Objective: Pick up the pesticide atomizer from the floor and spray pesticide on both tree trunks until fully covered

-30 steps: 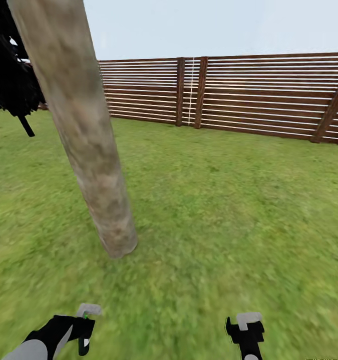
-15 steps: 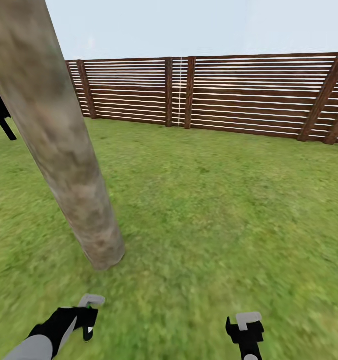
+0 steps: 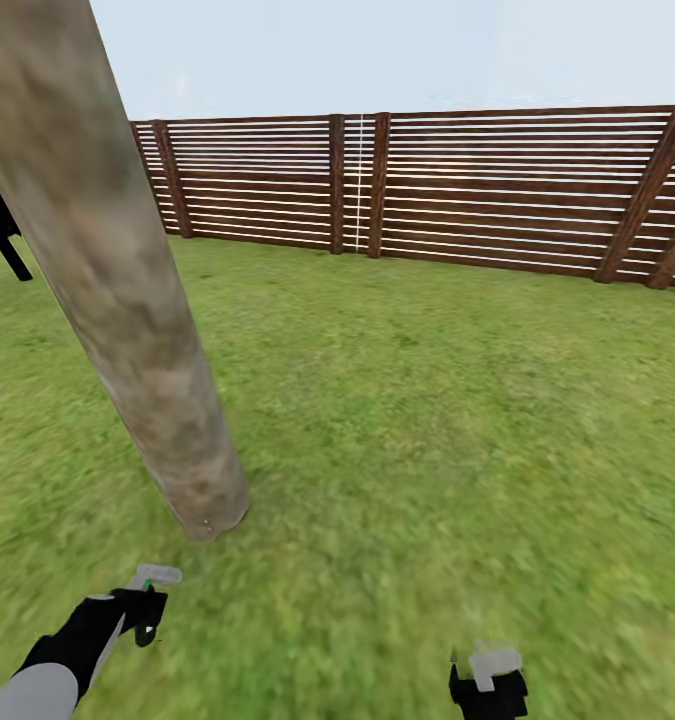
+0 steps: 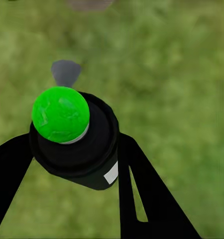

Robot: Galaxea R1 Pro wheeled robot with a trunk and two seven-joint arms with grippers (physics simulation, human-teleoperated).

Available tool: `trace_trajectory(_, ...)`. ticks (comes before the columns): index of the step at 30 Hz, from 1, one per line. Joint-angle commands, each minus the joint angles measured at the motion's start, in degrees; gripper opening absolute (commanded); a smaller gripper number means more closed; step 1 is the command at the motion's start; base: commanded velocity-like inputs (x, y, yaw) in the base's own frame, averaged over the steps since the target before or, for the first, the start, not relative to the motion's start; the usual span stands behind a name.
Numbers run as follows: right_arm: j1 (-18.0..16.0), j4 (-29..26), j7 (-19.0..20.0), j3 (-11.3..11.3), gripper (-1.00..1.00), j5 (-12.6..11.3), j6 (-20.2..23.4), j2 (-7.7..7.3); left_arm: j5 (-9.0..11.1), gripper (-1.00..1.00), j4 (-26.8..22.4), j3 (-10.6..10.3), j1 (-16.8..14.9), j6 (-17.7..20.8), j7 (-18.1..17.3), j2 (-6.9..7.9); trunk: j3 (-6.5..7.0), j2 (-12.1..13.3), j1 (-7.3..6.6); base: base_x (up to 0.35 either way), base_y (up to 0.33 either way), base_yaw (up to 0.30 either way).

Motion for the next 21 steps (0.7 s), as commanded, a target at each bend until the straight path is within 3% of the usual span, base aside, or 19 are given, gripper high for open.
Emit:
trace_trajectory(1,1.34,0.28,-0.25,-0.39,1.0,0.63,-0.07,0.01,-0.49,-1.0,-0.39,0.41,0.05,0.19,-0.51,-0.47,-0.04,-0.02,-0.01,0.0,0.0,0.0)
trace_trajectory(2,3.37,0.47,-0.25,-0.39,1.0,0.62,-0.05,0.01,-0.47,-1.0,-0.7,0.34,-0.34,0.2,-0.46,-2.62,-0.04,-0.02,-0.01,0.0,0.0,0.0)
trace_trajectory(3,4.24,0.53,-0.25,-0.39,1.0,0.62,-0.05,0.01,-0.48,-1.0,-0.94,0.31,-0.51,0.23,-0.45,-3.59,-0.04,-0.02,-0.01,0.0,0.0,0.0)
trace_trajectory(9,5.82,0.55,-0.25,-0.39,1.0,0.62,0.02,0.1,-0.5,-1.0,-2.01,0.48,0.17,0.02,-0.46,-3.53,-0.04,-0.02,-0.01,0.0,0.0,0.0)
trace_trajectory(13,5.86,0.56,-0.25,-0.39,1.0,0.62,0.02,0.1,-0.34,-1.0,-1.37,0.53,0.27,-0.18,-0.43,-5.1,-0.04,-0.02,-0.01,0.0,0.0,0.0)
trace_trajectory(15,5.86,0.55,-0.25,-0.39,1.0,0.62,0.02,0.1,-0.1,-1.0,-1.81,0.44,0.29,-0.39,-0.33,-6.67,-0.04,-0.02,-0.01,0.0,0.0,0.0)
trace_trajectory(17,5.86,0.56,-0.25,-0.39,1.0,0.62,0.04,0.1,-0.14,-1.0,-3.75,0.15,0.34,-0.06,-0.31,-7.9,-0.04,-0.02,-0.01,0.0,0.0,0.0)
trace_trajectory(21,5.86,0.56,-0.25,-0.39,1.0,0.62,0.03,0.1,-0.04,-1.0,-12.25,0.04,0.65,0.34,-1.22,-8.91,-0.04,-0.02,-0.01,0.0,0.0,0.0)
